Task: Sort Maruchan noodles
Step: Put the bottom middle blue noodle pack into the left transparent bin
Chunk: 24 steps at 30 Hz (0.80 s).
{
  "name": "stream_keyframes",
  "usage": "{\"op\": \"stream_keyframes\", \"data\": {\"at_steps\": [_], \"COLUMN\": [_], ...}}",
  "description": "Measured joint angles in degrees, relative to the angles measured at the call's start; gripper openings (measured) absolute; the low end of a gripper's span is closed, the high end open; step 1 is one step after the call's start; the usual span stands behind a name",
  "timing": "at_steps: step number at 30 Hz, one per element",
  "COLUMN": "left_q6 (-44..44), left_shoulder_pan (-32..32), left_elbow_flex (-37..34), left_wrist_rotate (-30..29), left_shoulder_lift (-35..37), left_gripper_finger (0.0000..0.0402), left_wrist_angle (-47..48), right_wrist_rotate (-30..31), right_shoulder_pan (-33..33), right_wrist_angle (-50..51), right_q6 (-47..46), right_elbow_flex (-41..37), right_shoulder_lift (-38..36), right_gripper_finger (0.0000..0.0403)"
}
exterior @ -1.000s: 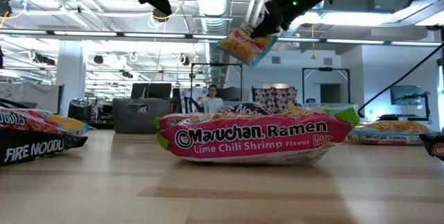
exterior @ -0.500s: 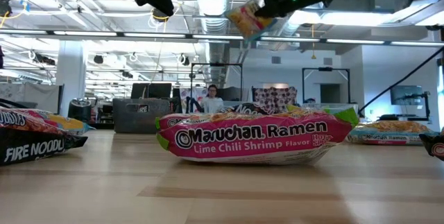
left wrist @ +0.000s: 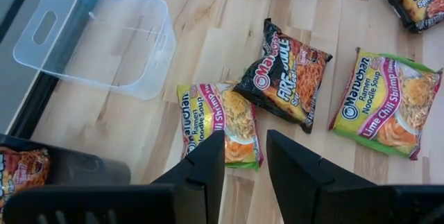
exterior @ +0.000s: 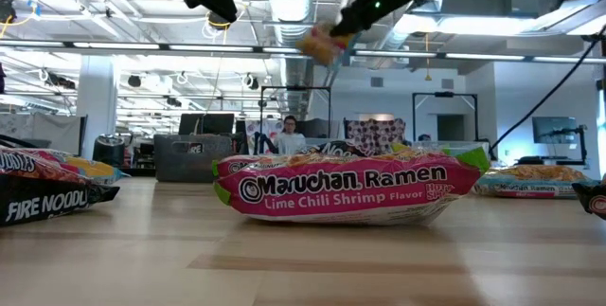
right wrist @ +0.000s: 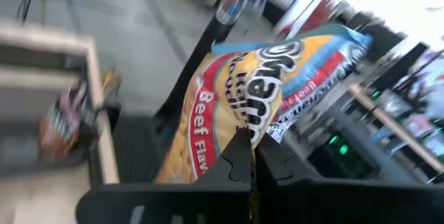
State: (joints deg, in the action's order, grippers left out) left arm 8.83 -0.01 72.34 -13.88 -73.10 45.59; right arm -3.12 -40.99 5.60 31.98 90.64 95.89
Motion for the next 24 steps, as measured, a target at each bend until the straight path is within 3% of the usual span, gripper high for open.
{"op": "stream_keyframes", "data": {"at_steps": [11,24], "left_q6": [-0.6,-1.3], "left_shoulder_pan": [0.0,0.0], "left_elbow_flex": [0.0,0.0], "left_wrist_rotate": [0.0,0.0], "left_shoulder_lift": [0.0,0.0], "left_gripper_finger": [0.0096,0.0096], "left_wrist_angle": [1.9,2.5], "right_wrist_rotate": [0.2,3.2], "right_shoulder_pan": [1.7,5.2], "right_wrist_angle": [14.8,20.4], "right_q6": [8.6,11.4], "right_elbow_flex": [3.1,3.1], "right_shoulder_lift": [8.0,15.5], "right_gripper_finger": [0.0009,0.0009]}}
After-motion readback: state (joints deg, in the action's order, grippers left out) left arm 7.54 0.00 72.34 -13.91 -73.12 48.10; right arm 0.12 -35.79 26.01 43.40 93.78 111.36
